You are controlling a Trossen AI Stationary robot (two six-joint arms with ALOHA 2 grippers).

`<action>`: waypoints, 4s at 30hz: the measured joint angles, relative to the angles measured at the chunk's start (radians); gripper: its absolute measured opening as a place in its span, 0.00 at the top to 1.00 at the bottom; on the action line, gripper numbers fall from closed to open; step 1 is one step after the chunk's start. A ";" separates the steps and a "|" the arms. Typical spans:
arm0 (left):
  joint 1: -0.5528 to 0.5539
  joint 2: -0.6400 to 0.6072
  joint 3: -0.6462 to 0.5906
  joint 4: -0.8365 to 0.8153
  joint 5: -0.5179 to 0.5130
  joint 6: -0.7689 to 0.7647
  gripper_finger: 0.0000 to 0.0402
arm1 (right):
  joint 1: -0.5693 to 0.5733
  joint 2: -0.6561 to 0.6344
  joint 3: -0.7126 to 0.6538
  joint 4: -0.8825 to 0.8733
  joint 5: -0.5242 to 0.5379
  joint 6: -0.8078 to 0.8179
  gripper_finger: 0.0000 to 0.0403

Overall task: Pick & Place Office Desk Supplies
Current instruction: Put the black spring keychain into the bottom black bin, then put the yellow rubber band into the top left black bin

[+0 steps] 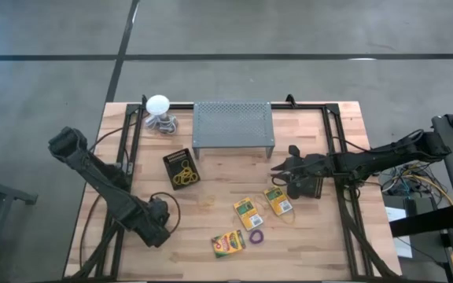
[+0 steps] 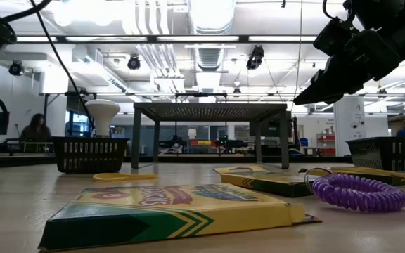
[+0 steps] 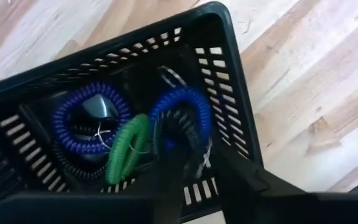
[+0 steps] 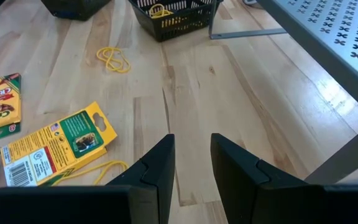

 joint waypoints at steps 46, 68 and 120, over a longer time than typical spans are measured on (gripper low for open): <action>0.478 0.267 0.049 0.743 -0.373 0.729 0.65 | 0.000 0.000 0.000 0.000 0.000 0.000 0.75; 0.473 0.386 0.069 0.670 -0.217 1.035 0.65 | 0.000 0.000 0.000 0.000 0.000 0.000 0.75; 0.376 0.320 0.061 0.456 -0.195 1.143 0.65 | 0.000 0.000 0.000 0.000 0.000 0.000 0.75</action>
